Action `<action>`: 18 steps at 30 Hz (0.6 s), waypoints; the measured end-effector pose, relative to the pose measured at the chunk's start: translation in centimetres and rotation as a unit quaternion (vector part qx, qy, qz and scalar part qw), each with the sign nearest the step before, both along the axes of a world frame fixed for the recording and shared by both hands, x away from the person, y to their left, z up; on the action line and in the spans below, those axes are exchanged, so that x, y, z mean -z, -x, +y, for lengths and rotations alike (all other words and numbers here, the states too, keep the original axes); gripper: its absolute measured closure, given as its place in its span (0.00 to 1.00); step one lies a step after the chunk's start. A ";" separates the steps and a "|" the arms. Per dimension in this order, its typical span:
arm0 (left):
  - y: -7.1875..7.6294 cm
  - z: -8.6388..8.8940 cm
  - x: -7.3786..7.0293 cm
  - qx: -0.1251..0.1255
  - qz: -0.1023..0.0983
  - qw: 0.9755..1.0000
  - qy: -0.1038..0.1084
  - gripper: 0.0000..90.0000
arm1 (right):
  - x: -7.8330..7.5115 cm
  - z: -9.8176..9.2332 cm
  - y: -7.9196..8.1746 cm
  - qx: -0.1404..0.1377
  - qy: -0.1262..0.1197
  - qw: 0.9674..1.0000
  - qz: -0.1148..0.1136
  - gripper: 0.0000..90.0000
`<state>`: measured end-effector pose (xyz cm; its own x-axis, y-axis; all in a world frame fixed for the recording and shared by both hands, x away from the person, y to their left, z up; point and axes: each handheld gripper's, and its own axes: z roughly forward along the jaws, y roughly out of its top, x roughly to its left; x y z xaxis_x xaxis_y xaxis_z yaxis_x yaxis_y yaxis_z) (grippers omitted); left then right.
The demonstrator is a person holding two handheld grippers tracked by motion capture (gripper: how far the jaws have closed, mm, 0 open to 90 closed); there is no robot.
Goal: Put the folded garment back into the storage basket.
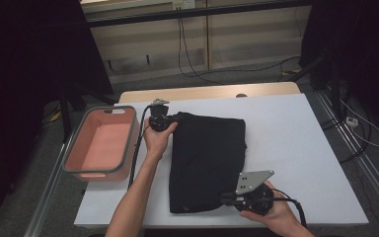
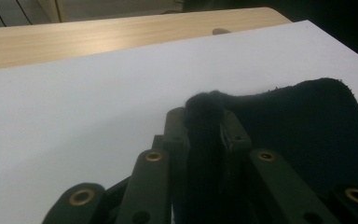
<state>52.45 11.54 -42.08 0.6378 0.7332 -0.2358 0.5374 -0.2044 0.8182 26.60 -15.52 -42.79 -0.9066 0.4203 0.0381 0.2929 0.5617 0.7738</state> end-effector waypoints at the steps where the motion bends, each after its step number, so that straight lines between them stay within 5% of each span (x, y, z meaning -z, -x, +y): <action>1: 0.0 0.0 -0.2 0.000 -0.001 1.000 0.001 0.86 | -0.1 0.0 0.0 0.001 0.000 1.000 0.000 0.92; 18: 0.2 0.4 -3.3 0.003 -0.020 1.000 0.018 0.86 | -1.9 0.4 -0.7 -0.005 -0.012 1.000 -0.011 0.92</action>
